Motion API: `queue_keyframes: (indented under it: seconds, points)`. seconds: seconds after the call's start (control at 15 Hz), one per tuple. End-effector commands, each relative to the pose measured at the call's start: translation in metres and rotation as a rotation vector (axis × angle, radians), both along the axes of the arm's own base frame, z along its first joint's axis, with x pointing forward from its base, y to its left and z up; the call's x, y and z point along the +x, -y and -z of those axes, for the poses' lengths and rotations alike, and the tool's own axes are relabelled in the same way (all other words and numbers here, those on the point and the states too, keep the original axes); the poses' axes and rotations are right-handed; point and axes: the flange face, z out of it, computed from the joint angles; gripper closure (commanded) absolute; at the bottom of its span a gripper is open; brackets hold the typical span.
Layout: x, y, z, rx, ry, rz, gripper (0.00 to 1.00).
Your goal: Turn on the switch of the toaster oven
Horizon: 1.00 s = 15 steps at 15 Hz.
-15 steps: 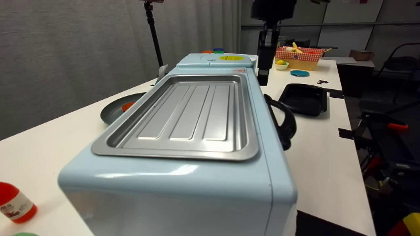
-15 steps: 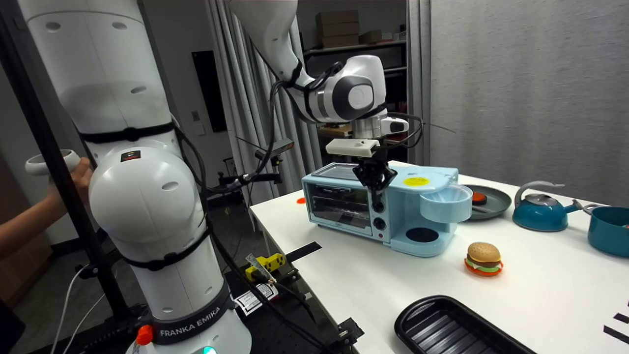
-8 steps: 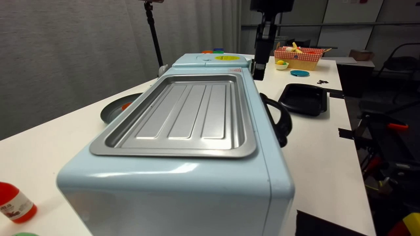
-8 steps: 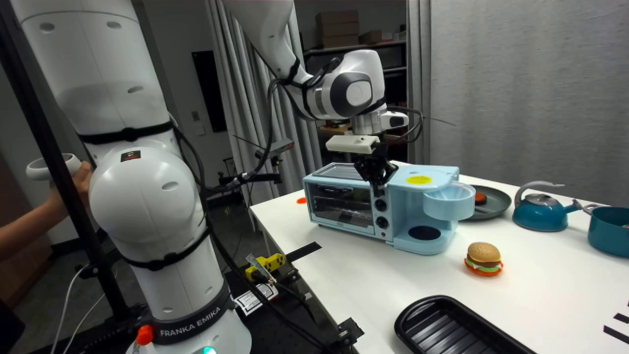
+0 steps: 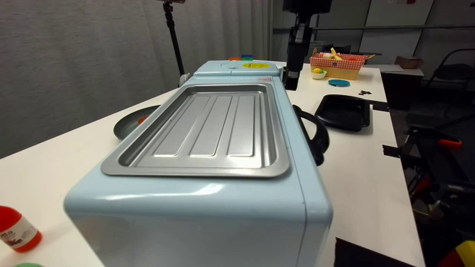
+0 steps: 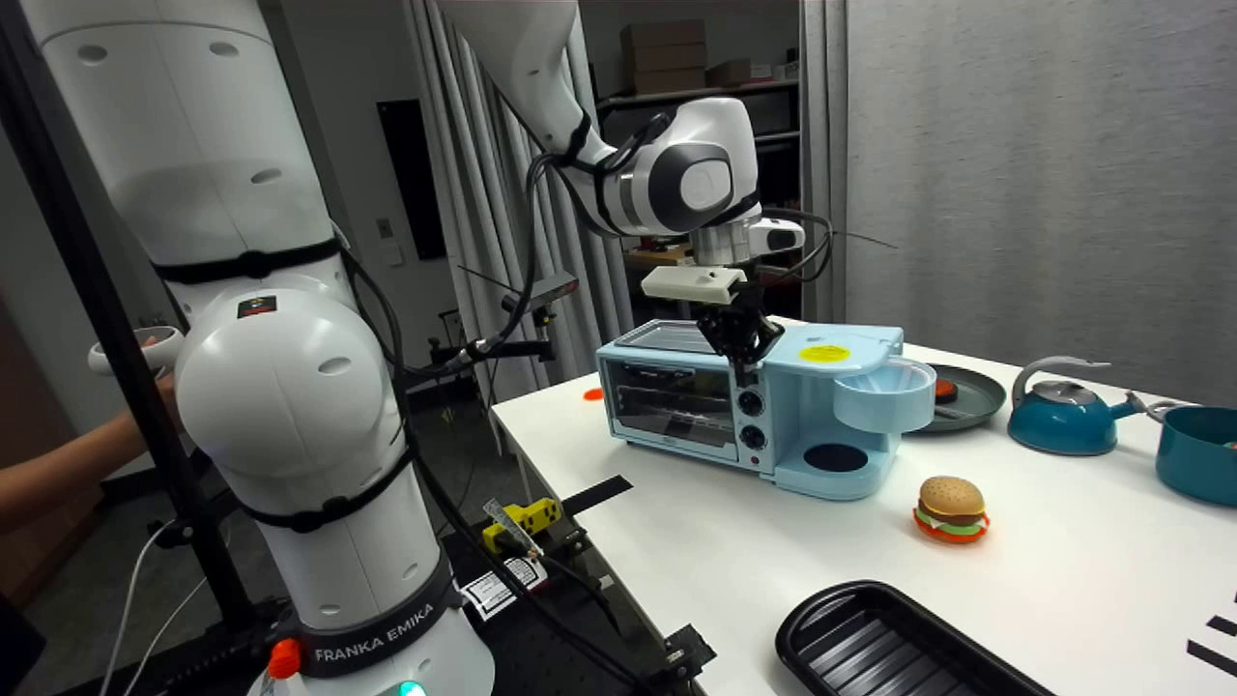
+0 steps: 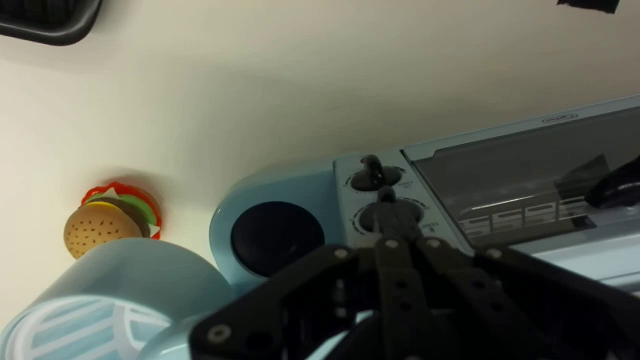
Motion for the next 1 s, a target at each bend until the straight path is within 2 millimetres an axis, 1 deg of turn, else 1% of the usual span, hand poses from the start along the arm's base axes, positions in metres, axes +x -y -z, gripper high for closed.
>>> queue_keyframes:
  seconds: [0.0,0.33,0.67,0.8,0.93]
  points:
    - [0.005,0.002,0.0,0.0,0.067,0.009,1.0]
    - [0.008,0.007,-0.002,-0.013,0.117,0.011,1.0]
    - [0.006,0.011,-0.003,-0.011,0.122,0.019,1.0]
    - [0.002,0.012,-0.008,-0.011,0.117,0.022,1.0]
    - [-0.004,0.011,-0.017,-0.007,0.119,0.023,1.0]
